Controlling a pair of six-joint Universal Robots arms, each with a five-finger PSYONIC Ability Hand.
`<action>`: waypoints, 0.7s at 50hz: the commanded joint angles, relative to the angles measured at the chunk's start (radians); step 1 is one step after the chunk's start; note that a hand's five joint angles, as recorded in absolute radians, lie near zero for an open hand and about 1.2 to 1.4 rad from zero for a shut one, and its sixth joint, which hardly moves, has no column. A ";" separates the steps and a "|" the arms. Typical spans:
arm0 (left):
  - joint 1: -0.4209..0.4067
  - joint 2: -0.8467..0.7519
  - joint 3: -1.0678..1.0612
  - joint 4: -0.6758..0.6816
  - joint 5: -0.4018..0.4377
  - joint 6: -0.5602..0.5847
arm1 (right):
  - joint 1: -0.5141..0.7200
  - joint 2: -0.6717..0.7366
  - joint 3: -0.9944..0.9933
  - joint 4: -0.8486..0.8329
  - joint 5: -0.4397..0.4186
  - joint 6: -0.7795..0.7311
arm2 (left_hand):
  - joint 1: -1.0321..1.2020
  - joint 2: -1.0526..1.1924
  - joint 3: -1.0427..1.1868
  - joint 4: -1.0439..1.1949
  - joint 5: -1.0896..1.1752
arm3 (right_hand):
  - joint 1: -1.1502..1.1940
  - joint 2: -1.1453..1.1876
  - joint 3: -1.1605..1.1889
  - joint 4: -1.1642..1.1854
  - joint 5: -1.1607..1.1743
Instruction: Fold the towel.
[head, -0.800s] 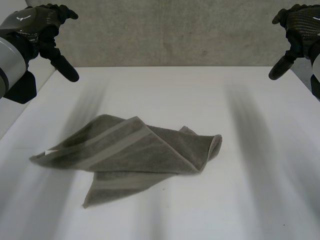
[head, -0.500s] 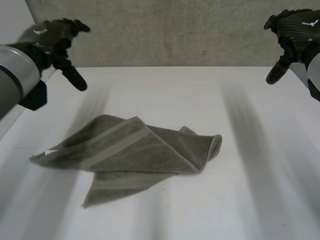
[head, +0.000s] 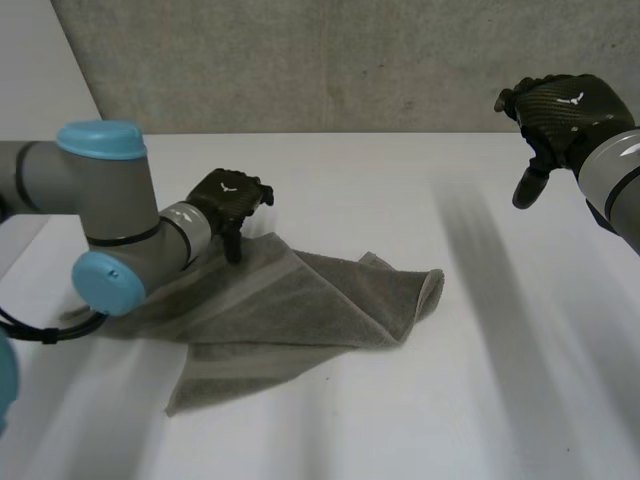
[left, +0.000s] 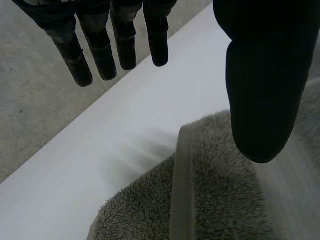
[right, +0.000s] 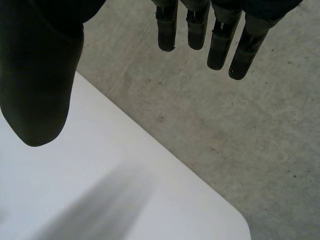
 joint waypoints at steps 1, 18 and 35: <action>0.001 -0.123 0.120 -0.018 0.060 0.025 | 0.001 0.040 0.004 0.000 0.000 -0.003 | 0.091 0.091 0.091 0.091 0.089 | -0.057 -0.064 -0.064 -0.082 -0.059; 0.001 -0.279 0.263 -0.064 0.157 0.065 | 0.004 0.105 0.018 -0.007 0.002 -0.076 | 0.646 0.646 0.646 0.646 0.644 | -0.057 -0.064 -0.064 -0.082 -0.059; 0.001 -0.235 0.253 -0.078 0.038 0.238 | 0.004 0.122 0.018 -0.008 -0.001 -0.081 | 1.027 1.027 1.027 1.028 1.026 | -0.057 -0.064 -0.064 -0.082 -0.059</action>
